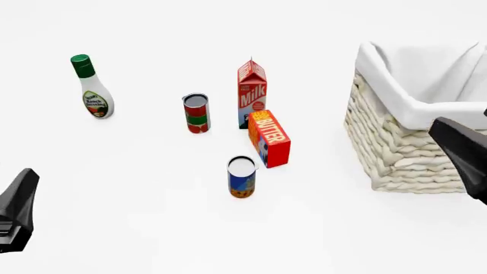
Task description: Pick the alphabet soup and place it in the basket.
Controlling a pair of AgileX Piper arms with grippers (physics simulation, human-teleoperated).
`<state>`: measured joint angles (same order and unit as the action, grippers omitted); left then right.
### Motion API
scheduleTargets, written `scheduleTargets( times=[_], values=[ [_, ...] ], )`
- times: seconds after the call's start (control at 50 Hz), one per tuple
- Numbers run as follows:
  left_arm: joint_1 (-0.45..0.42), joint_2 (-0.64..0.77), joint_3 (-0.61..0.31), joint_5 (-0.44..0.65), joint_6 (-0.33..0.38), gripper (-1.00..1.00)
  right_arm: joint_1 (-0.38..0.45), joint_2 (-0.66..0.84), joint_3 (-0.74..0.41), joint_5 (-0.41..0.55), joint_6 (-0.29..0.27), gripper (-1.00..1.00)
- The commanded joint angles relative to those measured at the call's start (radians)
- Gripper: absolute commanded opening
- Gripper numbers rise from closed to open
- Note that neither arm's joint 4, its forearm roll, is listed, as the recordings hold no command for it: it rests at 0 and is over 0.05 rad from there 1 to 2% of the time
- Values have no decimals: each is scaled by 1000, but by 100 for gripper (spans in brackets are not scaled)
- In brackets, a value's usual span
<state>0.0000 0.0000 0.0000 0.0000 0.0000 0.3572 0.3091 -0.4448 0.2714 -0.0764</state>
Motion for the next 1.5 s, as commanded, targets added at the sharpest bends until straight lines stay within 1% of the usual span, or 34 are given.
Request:
scheduleTargets(
  times=[0.02,0.06,0.08,0.12,0.14,0.16,0.18,0.24,0.26,0.3,0.34,0.38,0.4,0.44,0.46,0.48,0.52,0.56,0.58,0.6,0.68,0.7,0.74,0.76,0.78,0.82,1.0,1.04,1.06,1.14,1.18,1.28,1.5],
  values=[
    [0,0,0,0,0,100,168,224,-221,95,-56,100],
    [0,0,0,0,0,100,193,269,-261,111,-62,100],
    [0,0,0,0,0,100,197,292,-286,117,-75,100],
    [0,0,0,0,0,100,208,310,-305,124,-74,100],
    [0,0,0,0,0,100,235,357,-350,144,-75,100],
    [0,0,0,0,0,100,235,357,-351,145,-75,100],
    [0,0,0,0,0,100,247,399,-394,165,-86,100],
    [0,0,0,0,0,100,269,438,-429,186,-83,100],
    [0,0,0,0,0,100,273,455,-445,192,-97,100],
    [0,0,0,0,0,100,276,495,-471,204,-96,100],
    [0,0,0,0,0,100,276,515,-482,205,-118,100],
    [0,0,0,0,0,100,277,533,-497,211,-116,100],
    [0,0,0,0,0,100,273,553,-516,220,-129,100],
    [0,0,0,0,0,100,283,568,-532,233,-123,100],
    [0,0,0,0,0,100,289,584,-544,243,-111,100],
    [0,0,0,0,0,100,287,593,-552,248,-125,100],
    [0,0,0,0,0,100,290,602,-559,251,-128,100],
    [0,0,0,0,0,100,300,642,-570,255,-142,100],
    [0,0,0,0,0,100,300,642,-571,255,-142,100],
    [0,0,0,0,0,100,296,678,-587,261,-127,100],
    [0,0,0,0,0,100,300,709,-605,273,-121,100],
    [0,0,0,0,0,100,292,720,-610,268,-147,100],
    [0,0,0,0,0,100,294,734,-622,272,-147,100],
    [0,0,0,0,0,100,294,745,-657,297,-151,100],
    [0,0,0,0,0,100,297,756,-679,312,-147,100],
    [0,0,0,0,0,100,304,766,-658,288,-131,100],
    [0,0,0,0,0,100,325,827,-690,306,-126,100],
    [0,0,0,0,0,100,331,856,-728,333,-130,100],
    [0,0,0,0,0,100,334,873,-752,350,-122,100],
    [0,0,0,0,0,100,335,904,-790,369,-110,100],
    [0,0,0,0,0,100,336,914,-794,365,-122,100],
    [0,0,0,0,0,100,348,952,-814,368,-110,100],
    [0,0,0,0,0,100,353,1039,-878,380,-122,100]
  ],
)
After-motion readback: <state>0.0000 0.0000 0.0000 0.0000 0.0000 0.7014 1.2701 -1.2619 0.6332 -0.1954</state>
